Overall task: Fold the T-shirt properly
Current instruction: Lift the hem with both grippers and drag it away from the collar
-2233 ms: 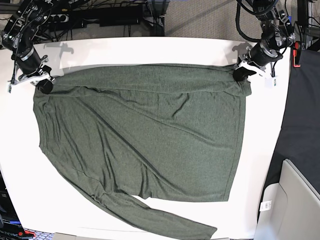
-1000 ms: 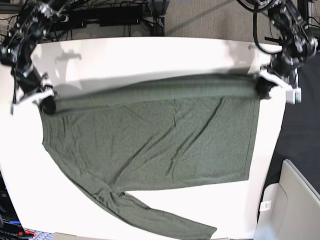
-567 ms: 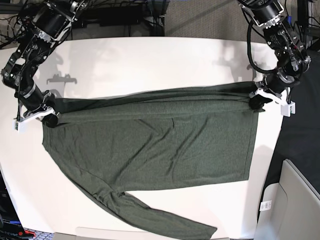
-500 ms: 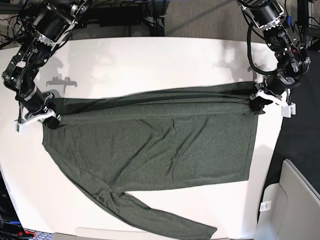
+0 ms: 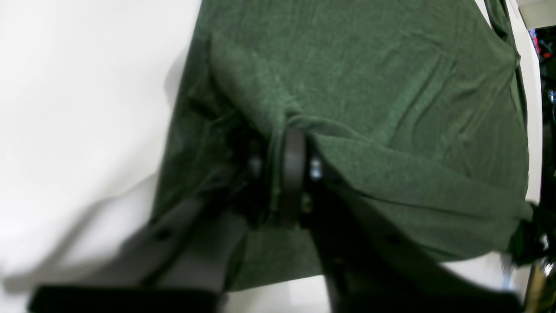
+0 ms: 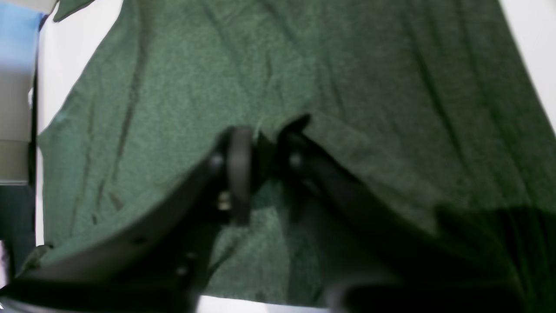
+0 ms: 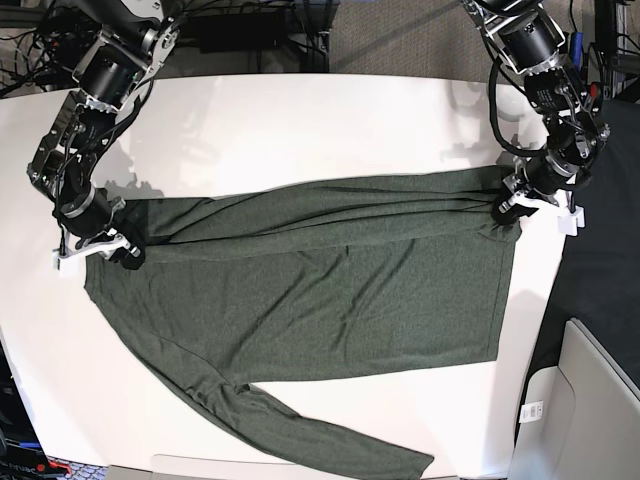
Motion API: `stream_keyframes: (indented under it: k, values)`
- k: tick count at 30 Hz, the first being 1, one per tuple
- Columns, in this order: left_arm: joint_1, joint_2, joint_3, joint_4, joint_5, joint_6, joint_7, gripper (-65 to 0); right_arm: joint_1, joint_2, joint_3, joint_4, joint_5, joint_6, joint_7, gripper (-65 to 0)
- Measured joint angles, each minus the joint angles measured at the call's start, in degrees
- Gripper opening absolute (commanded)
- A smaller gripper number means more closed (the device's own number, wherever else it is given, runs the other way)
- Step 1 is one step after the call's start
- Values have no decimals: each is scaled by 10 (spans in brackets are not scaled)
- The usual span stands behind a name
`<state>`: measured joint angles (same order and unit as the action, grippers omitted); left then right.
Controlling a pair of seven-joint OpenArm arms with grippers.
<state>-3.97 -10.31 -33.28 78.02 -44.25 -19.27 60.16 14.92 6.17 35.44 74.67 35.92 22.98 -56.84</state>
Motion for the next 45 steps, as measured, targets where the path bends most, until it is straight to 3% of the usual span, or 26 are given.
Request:
stream_keyframes:
  k: [2, 5, 7, 15, 22, 33, 37, 42, 45]
  values:
    - [0, -8, 0, 0, -1, 10, -2, -434, -9, 2, 0, 2, -2, -2, -2, -388]
    - [6, -10, -1, 11, -1, 12, 0, -386, -14, 2, 0, 7, -1, -2, -6, -386]
    - [21, -14, -2, 34, -5, 12, -1, -386, -21, 1, -2, 28, 3, -1, -5, -389]
    - [142, -15, -5, 169, -23, 11, 1, -386, -116, 17, -1, 154, 113, 2, -10, -389]
    - [165, 2, -2, 145, -52, 10, 0, -386, -178, 20, 2, 196, 123, 2, -7, -389]
    - [116, 9, -2, 56, -76, 1, -18, -386, -190, 20, 2, 196, 120, 2, -7, -389]
    - [85, 9, -2, 21, -76, 2, -20, -451, -191, 17, 2, 196, 120, 0, -7, -389]
    - [71, 8, -2, -7, -79, 2, -24, -632, -205, 18, 2, 195, 98, -2, -5, -389]
    - [70, 8, -2, -7, -78, 2, -18, -649, -214, 19, 2, 195, 93, -2, -5, -388]
